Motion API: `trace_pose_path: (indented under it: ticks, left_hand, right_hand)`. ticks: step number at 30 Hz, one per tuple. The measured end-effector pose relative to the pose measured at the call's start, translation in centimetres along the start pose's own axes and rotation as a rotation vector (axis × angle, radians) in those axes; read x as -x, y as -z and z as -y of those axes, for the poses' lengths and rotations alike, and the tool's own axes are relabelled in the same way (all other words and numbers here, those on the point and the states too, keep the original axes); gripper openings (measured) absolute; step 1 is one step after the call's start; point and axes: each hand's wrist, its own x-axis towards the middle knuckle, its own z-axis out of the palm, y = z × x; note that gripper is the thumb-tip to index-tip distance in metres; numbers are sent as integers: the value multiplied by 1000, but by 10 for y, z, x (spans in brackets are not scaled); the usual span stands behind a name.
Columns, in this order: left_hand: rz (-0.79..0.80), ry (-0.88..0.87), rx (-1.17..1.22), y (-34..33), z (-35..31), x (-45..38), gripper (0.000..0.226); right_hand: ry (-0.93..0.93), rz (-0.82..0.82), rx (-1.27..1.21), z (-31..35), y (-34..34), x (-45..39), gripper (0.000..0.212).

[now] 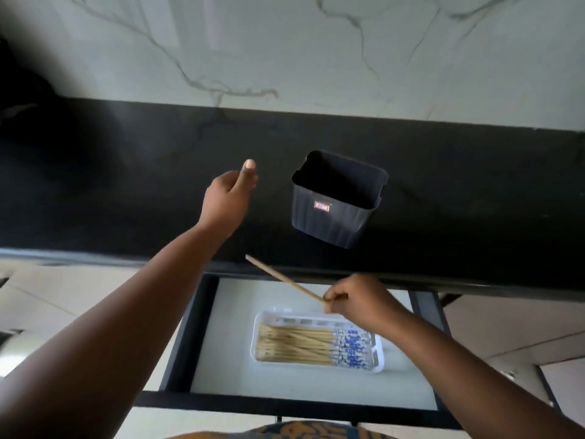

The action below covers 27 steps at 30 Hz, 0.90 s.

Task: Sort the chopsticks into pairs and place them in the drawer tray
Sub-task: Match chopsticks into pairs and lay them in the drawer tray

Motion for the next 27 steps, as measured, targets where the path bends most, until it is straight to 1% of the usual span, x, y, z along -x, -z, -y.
trace_pose_path:
  ticks: [2,3,5,6,7,8,9,10,12,15,18,19,22,23,25,27]
  left_hand:
    - [-1,-72,-234,-2,26,7,64]
    - [16,-122,-328,-4,38,10,60]
    - [82,-202,-542,-11,62,18,45]
    - [132,-215,-678,-15,74,22,47]
    - [178,-224,-805,-18,83,27,57]
    - [204,-236,-891,-20,90,31,67]
    - [211,-245,-933,-21,93,32,75]
    - [217,-247,-953,-22,94,32,80]
    - [233,-241,-967,-21,95,29,84]
    - [241,-245,-986,-21,94,29,83]
    - [230,-246,-999,-21,94,30,83]
    - [229,-244,-999,-21,94,29,83]
    - [233,-244,-1004,-21,95,28,82]
    - [235,-246,-1006,-21,95,28,82]
    - [239,-249,-1006,-22,96,28,82]
    - [245,-251,-1005,-22,96,27,83]
  right_hand:
    - [-31,104,98,-22,-26,0,8]
    - [-57,143,152,-33,-38,0,11]
    - [-101,171,246,-54,-60,0,16]
    - [-120,169,256,-63,-69,-1,20]
    - [-126,171,235,-72,-77,-2,26]
    - [-129,185,218,-78,-82,-3,26]
    - [-134,200,231,-82,-86,-4,19]
    - [-146,209,257,-83,-88,-6,15]
    - [-143,219,278,-85,-93,-10,15]
    - [-116,252,387,-82,-98,-15,15]
    - [-85,250,400,-85,-103,-18,24]
    - [-84,238,424,-87,-104,-18,23]
    - [-60,201,464,-89,-104,-17,7]
    - [-56,191,465,-89,-104,-17,8]
    - [-49,182,465,-89,-103,-17,16]
    - [-37,167,470,-90,-103,-16,17]
